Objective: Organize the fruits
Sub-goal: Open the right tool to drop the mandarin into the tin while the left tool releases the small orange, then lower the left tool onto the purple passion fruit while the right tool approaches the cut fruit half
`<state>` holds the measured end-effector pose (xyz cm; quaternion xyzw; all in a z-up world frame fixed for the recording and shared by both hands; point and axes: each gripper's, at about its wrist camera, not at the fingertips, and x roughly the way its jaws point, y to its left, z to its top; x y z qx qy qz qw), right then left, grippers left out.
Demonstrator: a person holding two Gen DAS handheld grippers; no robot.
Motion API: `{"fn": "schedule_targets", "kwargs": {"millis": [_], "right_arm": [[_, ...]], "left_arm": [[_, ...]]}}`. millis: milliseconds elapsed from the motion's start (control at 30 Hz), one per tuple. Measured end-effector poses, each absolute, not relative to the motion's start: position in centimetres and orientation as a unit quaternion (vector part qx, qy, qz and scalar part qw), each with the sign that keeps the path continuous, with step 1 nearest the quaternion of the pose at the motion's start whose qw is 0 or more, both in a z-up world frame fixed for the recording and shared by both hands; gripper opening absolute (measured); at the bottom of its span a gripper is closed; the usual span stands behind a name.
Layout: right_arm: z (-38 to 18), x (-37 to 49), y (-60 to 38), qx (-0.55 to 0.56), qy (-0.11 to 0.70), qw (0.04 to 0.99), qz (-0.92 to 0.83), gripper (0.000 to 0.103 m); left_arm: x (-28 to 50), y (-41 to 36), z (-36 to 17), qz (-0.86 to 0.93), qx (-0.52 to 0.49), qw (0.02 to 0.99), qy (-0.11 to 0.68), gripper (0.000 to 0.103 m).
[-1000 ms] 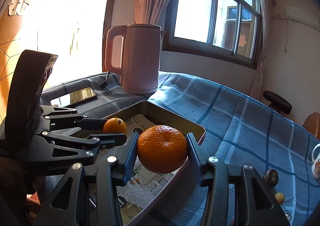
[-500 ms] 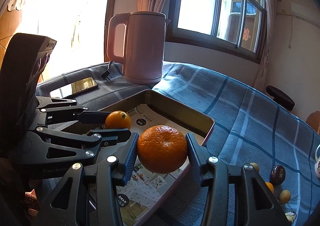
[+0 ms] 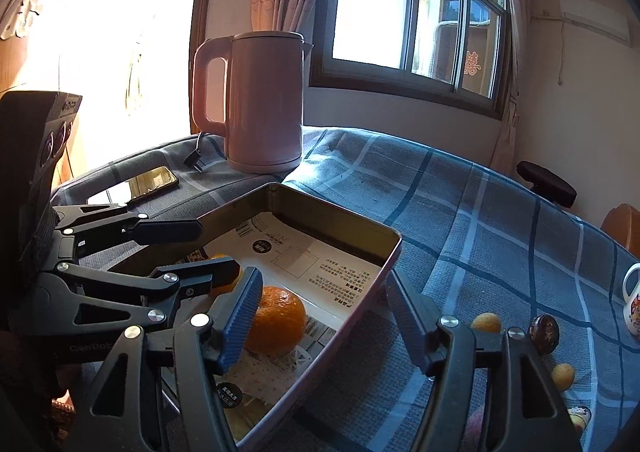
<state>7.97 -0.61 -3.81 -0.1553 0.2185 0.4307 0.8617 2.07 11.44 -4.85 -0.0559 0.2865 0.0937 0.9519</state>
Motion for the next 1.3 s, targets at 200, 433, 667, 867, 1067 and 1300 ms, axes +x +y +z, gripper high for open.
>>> {"fn": "schedule_targets", "kwargs": {"millis": [200,433,667,867,1067,1300], "right_arm": [[-2.9,6.4,-5.0,-0.162,0.19,0.887,0.389,0.066],[-3.6,7.3,-12.5,-0.147,0.222,0.915,0.304,0.066],[-5.0,9.5,-16.1,-0.108,0.282,0.91,0.284,0.066],[-6.5,9.6,-15.4,-0.12,0.306,0.896,0.3,0.066],[-7.3,10.3,-15.2,-0.123,0.331,0.885,0.303,0.052],[-7.3,10.0,-15.3,-0.121,0.326,0.885,0.31,0.036]], "left_arm": [[1.2,9.5,-3.3,0.073,-0.058,0.965,0.247,0.079],[1.9,6.2,-3.3,0.037,-0.043,0.968,0.246,0.079],[3.0,2.8,-3.3,0.01,-0.015,0.967,0.256,0.08],[4.2,0.1,-3.4,-0.023,-0.005,0.963,0.267,0.082],[5.2,-1.5,-4.0,-0.042,0.0,0.958,0.282,0.082],[5.8,-2.8,-4.0,-0.062,0.006,0.955,0.288,0.082]]}}
